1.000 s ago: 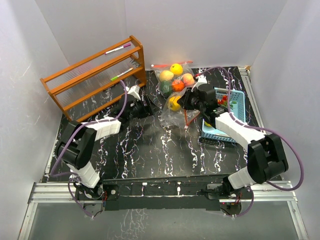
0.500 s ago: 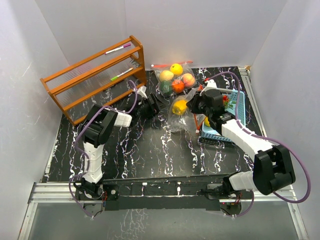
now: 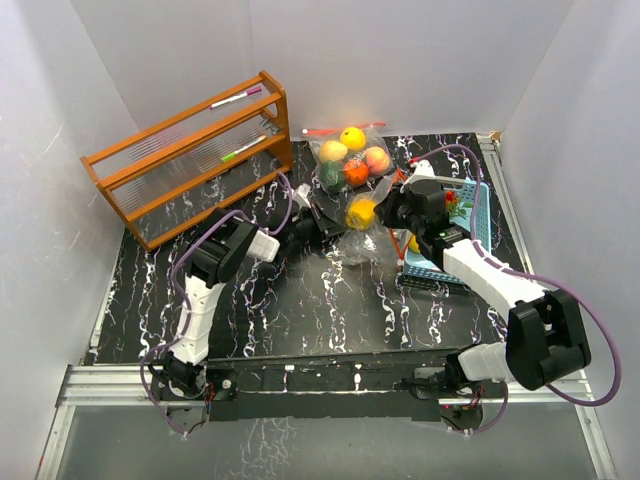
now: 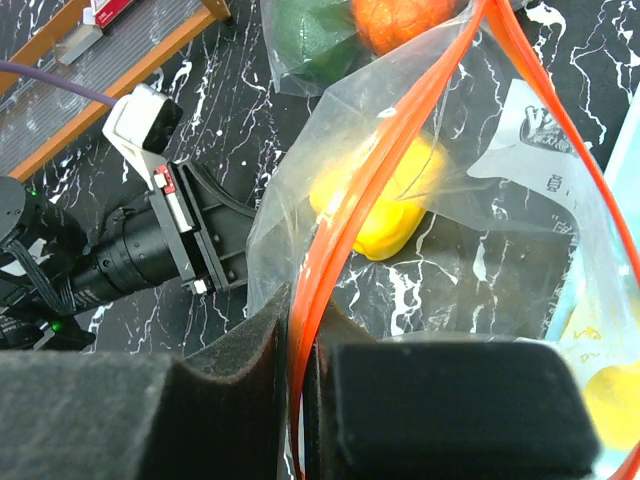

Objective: Open the zip-top bag and remove the fake food
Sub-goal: Adjust the zipper food storage bag at the center of the board.

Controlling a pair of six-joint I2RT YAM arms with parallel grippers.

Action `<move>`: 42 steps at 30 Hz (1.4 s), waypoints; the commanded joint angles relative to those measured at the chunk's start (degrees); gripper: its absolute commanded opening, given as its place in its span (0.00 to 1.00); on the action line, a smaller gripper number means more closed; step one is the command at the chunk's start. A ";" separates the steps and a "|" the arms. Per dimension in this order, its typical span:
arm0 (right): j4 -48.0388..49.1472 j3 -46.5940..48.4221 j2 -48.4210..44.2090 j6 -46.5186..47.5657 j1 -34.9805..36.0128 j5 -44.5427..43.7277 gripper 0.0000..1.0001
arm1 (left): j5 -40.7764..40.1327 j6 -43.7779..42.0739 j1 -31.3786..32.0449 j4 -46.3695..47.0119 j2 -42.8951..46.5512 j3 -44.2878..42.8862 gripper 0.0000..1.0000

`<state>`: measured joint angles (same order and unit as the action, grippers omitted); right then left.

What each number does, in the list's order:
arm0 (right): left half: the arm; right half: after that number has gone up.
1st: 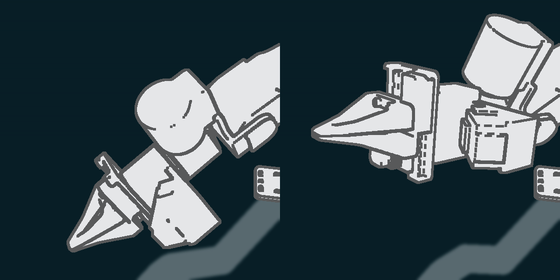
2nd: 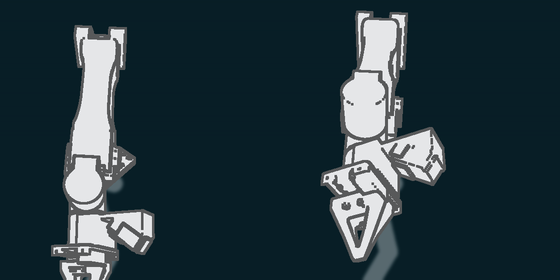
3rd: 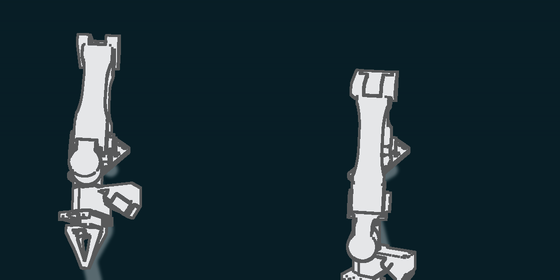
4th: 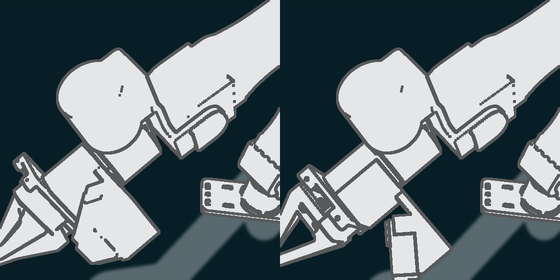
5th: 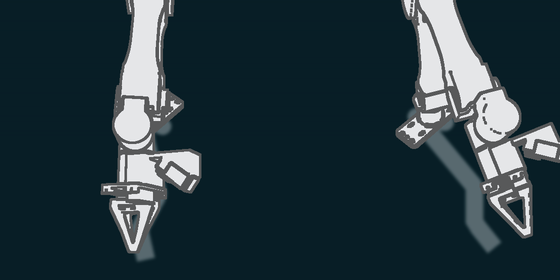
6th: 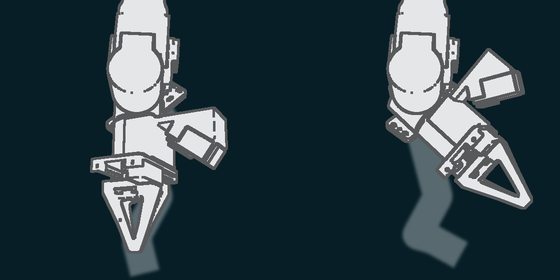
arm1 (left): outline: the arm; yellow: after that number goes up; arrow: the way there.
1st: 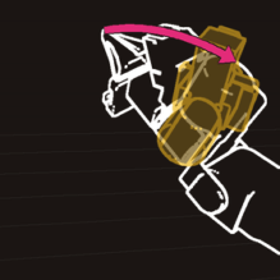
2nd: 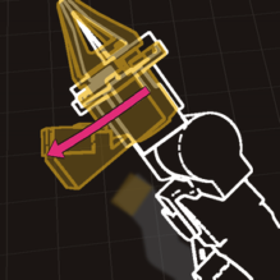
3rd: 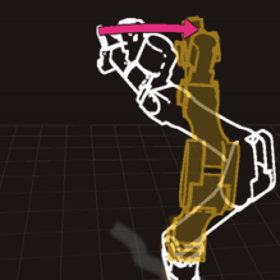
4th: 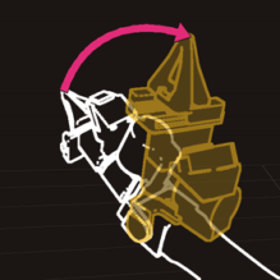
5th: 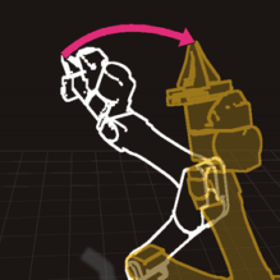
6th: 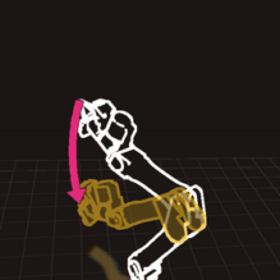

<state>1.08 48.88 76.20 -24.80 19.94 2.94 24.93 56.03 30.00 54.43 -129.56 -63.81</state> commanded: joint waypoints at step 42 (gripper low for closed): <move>3.36 19.57 15.40 2.17 15.03 6.16 0.12 | -10.06 -11.40 -6.27 -9.89 34.79 19.06 0.61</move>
<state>2.55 68.23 91.90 -23.66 34.39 9.26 17.26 47.40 23.90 47.33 -98.87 -44.10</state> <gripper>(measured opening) 0.109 0.604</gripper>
